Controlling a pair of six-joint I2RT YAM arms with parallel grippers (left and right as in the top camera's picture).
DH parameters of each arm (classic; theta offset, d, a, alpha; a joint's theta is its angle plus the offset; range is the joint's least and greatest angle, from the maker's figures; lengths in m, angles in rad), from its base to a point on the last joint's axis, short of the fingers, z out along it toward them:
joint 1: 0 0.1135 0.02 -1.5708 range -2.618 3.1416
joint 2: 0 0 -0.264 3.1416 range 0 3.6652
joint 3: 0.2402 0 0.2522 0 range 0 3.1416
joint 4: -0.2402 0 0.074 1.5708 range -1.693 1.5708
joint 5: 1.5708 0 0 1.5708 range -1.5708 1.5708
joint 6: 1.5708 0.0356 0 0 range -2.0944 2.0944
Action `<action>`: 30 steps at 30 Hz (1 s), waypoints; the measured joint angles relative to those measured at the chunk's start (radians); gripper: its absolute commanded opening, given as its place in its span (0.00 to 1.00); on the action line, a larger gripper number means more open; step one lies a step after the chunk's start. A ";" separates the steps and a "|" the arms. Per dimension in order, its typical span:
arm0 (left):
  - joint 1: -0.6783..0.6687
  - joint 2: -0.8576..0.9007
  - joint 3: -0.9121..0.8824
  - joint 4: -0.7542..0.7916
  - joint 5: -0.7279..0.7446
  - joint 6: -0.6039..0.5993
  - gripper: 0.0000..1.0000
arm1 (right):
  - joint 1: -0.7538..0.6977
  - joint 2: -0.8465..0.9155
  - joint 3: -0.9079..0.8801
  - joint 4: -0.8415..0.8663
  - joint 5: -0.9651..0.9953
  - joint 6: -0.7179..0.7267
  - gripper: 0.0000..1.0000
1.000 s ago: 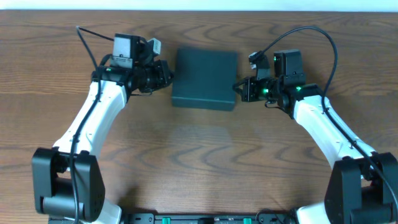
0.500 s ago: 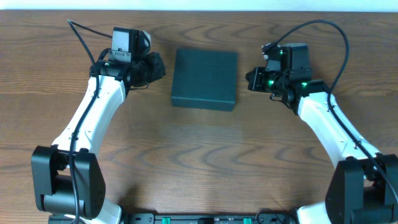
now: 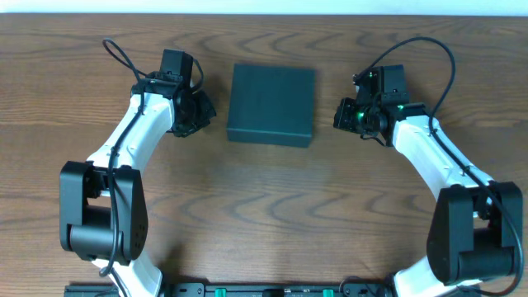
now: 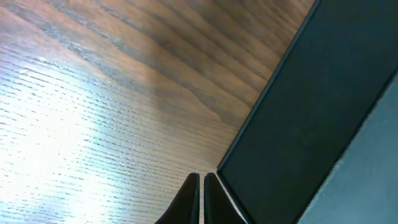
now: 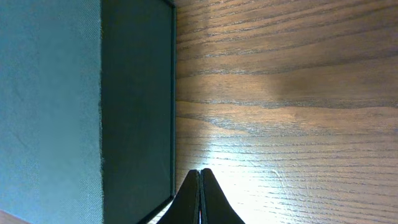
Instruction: Pack container
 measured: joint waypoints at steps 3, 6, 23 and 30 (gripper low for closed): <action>0.011 0.000 0.000 0.000 -0.003 0.003 0.95 | 0.000 0.000 0.000 0.000 0.001 0.000 0.58; 0.029 -0.002 0.000 0.000 -0.003 0.001 0.95 | 0.000 0.000 0.000 -0.002 0.003 -0.003 0.99; 0.051 -0.002 0.000 0.000 -0.005 -0.003 0.95 | 0.006 0.000 0.003 0.159 -0.023 0.272 0.99; 0.051 -0.002 0.000 0.001 -0.006 -0.003 0.95 | 0.011 0.000 0.004 0.231 -0.023 0.525 0.99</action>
